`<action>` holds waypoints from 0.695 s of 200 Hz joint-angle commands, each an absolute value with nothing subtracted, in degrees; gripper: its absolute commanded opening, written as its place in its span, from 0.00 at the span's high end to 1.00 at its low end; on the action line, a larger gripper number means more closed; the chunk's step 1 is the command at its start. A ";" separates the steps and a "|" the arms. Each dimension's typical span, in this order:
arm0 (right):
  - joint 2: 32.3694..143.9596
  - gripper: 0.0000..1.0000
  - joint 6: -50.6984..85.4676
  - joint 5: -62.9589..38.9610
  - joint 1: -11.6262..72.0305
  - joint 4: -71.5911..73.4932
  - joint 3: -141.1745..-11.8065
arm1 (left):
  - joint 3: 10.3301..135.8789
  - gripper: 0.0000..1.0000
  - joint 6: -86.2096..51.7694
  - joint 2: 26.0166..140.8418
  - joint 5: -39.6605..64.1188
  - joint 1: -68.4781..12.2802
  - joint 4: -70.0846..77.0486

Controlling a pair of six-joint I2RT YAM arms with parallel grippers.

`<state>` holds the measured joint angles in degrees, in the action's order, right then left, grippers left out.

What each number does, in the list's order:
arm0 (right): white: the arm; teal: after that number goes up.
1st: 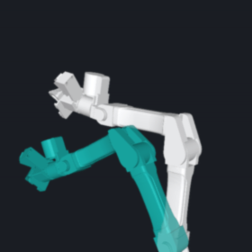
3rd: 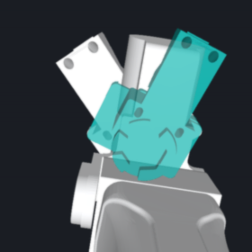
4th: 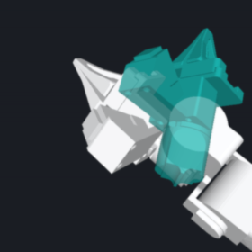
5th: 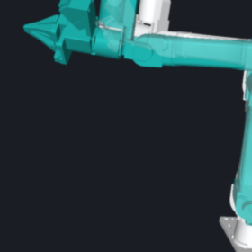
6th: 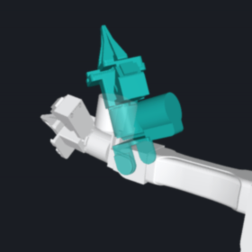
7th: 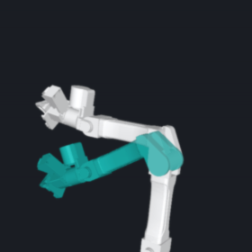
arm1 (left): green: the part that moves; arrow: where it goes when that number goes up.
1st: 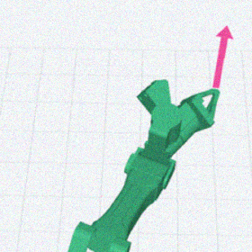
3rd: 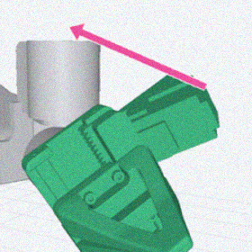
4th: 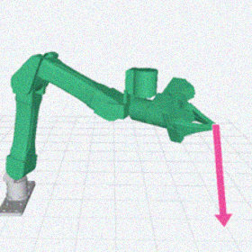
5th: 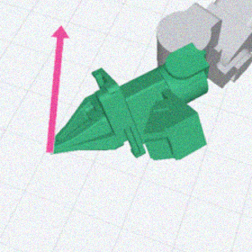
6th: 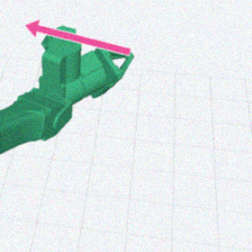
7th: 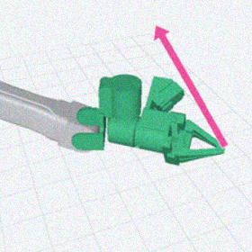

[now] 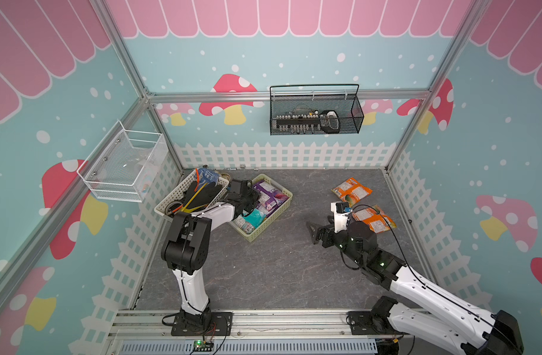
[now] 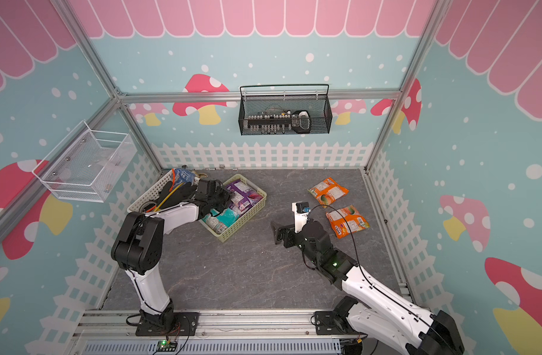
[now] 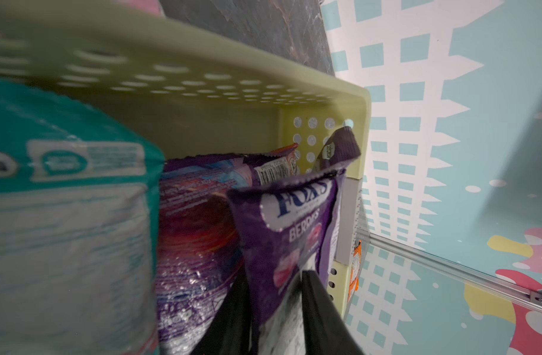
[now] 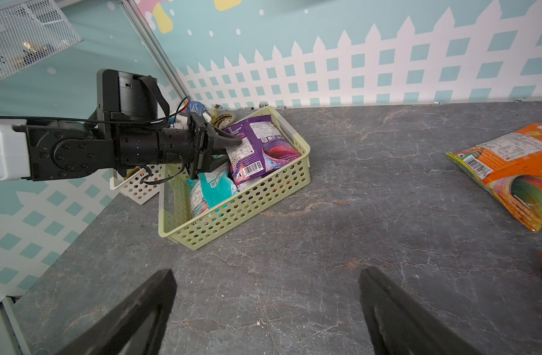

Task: Put the candies in the basket
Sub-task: Place the candy in the basket.

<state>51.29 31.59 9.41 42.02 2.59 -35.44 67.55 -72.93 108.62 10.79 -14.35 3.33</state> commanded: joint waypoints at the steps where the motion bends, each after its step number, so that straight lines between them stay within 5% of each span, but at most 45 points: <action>1: 51.92 0.01 32.28 9.50 42.19 2.19 -36.87 | 66.13 0.64 -72.35 106.91 11.32 -13.55 2.74; 108: 54.08 0.01 45.27 24.50 39.73 -6.03 -36.09 | 65.96 0.30 -55.15 94.95 5.83 -12.17 -6.85; 139: 54.37 0.01 49.44 21.67 30.44 -7.82 -33.14 | 64.74 0.08 -41.47 89.28 5.34 -12.30 -10.24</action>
